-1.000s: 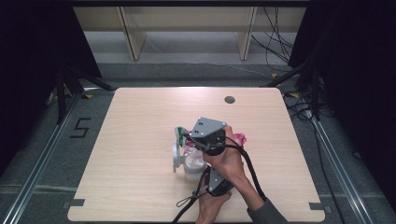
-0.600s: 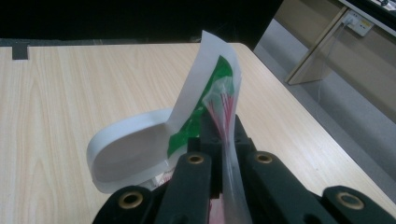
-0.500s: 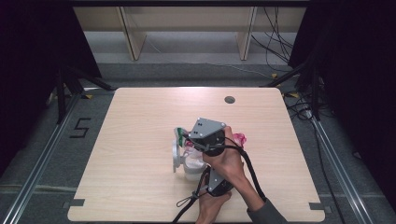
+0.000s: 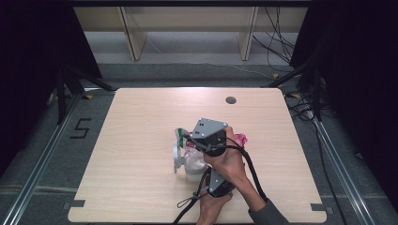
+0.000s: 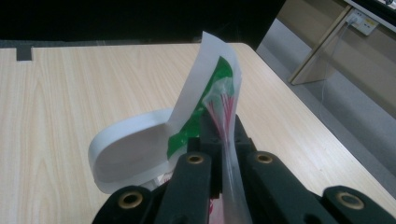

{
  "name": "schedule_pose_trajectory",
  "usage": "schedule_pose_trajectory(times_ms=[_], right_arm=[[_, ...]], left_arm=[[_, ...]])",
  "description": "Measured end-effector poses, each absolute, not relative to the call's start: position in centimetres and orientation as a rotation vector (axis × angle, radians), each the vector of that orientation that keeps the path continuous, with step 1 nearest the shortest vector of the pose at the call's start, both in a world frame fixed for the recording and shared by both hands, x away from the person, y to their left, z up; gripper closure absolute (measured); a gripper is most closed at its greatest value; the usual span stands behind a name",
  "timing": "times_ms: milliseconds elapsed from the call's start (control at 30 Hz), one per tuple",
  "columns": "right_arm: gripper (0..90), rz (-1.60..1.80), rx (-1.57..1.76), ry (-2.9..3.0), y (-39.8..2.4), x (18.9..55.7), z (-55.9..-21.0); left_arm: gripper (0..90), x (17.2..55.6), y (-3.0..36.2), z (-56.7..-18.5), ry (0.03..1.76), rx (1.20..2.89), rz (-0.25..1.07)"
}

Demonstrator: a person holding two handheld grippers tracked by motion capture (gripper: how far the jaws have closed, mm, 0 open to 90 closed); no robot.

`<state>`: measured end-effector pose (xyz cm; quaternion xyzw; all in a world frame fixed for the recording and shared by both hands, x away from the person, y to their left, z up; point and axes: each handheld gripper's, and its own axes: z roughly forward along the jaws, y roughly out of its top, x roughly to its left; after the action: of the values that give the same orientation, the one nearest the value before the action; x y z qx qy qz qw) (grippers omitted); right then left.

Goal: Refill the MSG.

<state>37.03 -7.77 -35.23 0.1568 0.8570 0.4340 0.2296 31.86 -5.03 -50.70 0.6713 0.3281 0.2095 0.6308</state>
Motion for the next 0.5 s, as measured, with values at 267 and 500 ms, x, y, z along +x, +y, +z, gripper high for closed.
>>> schedule_pose_trajectory(times_ms=[267,500], right_arm=[[89.9,1.194,0.412,2.355,-7.77,37.08,-35.21],[89.9,1.184,0.405,2.362,-7.65,36.97,-35.2]], left_arm=[[72.1,32.02,-5.09,-50.62,0.72,1.548,0.455],[72.0,31.97,-5.11,-50.59,0.717,1.545,0.454]])
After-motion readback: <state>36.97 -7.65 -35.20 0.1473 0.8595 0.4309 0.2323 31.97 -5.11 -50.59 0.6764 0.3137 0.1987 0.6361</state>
